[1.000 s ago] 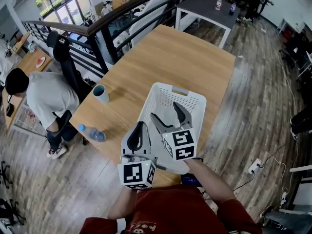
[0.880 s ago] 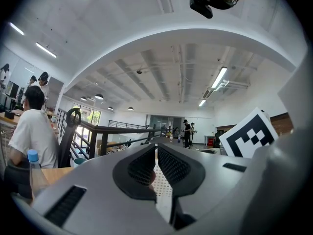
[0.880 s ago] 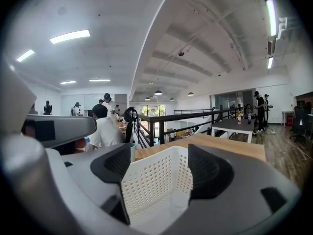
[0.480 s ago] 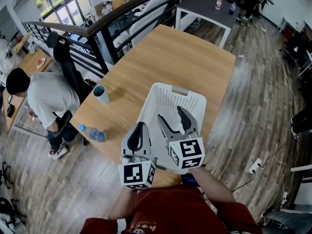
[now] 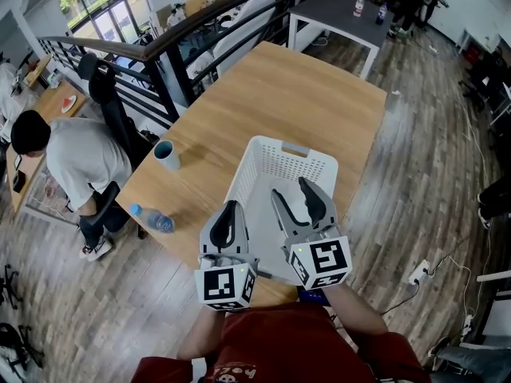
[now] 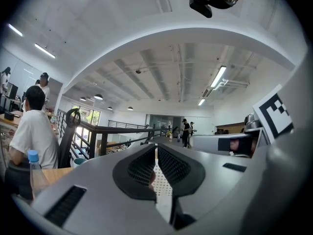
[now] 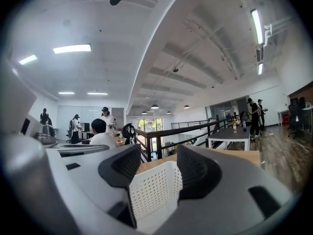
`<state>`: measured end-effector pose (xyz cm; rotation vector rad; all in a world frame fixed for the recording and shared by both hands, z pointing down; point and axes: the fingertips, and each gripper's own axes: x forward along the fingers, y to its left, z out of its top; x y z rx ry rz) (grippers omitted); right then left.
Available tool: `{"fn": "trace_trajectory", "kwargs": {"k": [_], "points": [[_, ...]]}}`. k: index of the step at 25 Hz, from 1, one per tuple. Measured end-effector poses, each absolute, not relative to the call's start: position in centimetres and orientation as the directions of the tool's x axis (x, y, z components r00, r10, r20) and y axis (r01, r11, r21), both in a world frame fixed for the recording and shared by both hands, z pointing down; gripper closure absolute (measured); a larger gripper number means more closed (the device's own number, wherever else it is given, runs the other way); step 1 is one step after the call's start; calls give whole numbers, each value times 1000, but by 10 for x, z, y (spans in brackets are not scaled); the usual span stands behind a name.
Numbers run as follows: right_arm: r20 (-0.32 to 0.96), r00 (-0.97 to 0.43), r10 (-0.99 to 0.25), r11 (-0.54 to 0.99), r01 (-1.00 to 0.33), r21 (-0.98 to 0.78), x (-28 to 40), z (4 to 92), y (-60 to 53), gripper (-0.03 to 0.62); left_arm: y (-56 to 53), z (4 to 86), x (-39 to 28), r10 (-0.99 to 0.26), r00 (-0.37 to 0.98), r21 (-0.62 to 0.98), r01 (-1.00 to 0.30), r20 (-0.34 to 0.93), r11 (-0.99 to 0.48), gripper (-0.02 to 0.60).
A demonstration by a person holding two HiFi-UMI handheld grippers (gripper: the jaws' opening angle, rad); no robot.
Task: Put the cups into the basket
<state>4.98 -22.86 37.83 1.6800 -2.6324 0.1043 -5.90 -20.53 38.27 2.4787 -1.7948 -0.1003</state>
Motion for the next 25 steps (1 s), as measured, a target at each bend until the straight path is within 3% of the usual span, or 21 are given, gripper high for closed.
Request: {"fn": "trace_trajectory", "kwargs": {"k": [25], "points": [[-26, -427, -904, 428, -902, -53, 78, 371, -202, 524, -193, 380, -50, -952, 305, 75, -950, -2, -304, 560]]}}
